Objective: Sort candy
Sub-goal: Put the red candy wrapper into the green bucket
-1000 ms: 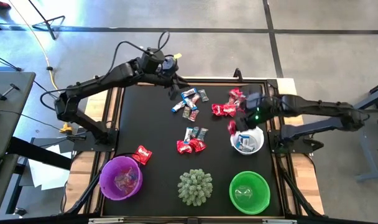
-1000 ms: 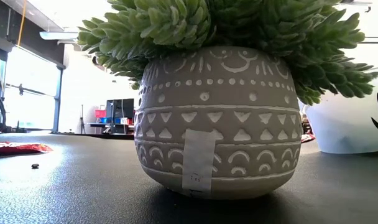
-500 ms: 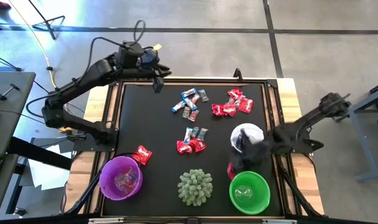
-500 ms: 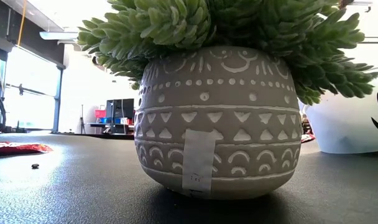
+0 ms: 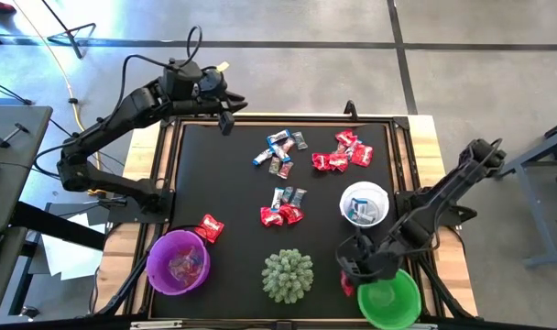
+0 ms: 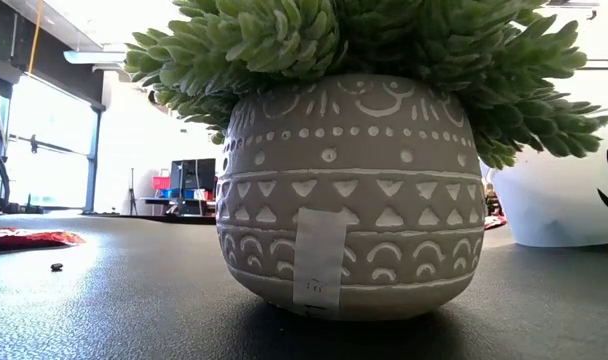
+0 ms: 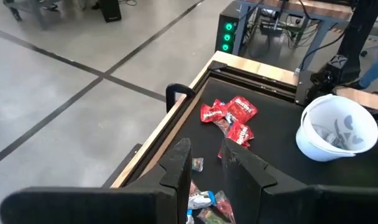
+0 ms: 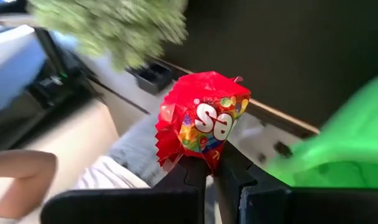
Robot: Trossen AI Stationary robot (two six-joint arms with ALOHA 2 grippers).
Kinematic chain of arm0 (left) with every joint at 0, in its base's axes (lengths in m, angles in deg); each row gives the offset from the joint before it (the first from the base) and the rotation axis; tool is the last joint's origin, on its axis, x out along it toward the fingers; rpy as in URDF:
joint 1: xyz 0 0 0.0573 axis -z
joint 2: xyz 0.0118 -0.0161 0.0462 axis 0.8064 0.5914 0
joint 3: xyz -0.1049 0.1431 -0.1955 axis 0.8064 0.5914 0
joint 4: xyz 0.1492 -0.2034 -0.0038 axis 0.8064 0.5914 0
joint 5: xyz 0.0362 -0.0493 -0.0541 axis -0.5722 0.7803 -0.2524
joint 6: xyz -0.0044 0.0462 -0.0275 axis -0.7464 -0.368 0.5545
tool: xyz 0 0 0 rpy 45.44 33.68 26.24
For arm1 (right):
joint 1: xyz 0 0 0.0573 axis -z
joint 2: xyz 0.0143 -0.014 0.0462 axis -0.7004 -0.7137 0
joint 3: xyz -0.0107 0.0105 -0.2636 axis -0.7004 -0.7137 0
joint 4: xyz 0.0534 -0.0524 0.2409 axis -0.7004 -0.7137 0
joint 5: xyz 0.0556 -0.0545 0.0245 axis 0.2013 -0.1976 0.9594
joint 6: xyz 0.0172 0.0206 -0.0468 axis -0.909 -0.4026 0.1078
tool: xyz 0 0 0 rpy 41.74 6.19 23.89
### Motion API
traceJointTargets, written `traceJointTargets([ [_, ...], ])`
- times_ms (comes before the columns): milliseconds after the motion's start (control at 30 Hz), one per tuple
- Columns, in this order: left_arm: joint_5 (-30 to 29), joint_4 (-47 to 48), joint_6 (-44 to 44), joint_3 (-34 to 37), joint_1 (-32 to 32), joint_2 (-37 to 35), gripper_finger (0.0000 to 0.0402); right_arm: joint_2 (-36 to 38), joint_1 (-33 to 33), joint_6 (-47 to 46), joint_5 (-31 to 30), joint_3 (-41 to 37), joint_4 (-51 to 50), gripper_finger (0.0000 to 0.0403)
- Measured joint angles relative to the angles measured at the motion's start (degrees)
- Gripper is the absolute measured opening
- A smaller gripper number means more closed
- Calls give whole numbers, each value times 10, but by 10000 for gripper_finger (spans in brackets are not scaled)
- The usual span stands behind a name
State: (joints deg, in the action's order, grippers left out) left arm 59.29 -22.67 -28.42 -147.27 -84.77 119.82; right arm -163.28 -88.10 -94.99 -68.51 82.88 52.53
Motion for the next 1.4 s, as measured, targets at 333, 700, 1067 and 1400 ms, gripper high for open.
traceJointTargets([
  [333, 0, 37, 8, 0, 0, 0, 74, 44, -4, 20, -30, 0, 1, 5],
  [700, 0, 46, -2, 0, 0, 0, 74, 126, -47, -43, 19, 0, -49, 5],
  [1067, -1, 46, -12, 0, 0, 0, 74, 147, -79, -99, 104, 0, -156, 13],
  [1400, -1, 52, -12, 1, 0, 0, 74, 147, -79, -78, 148, 0, -206, 107],
])
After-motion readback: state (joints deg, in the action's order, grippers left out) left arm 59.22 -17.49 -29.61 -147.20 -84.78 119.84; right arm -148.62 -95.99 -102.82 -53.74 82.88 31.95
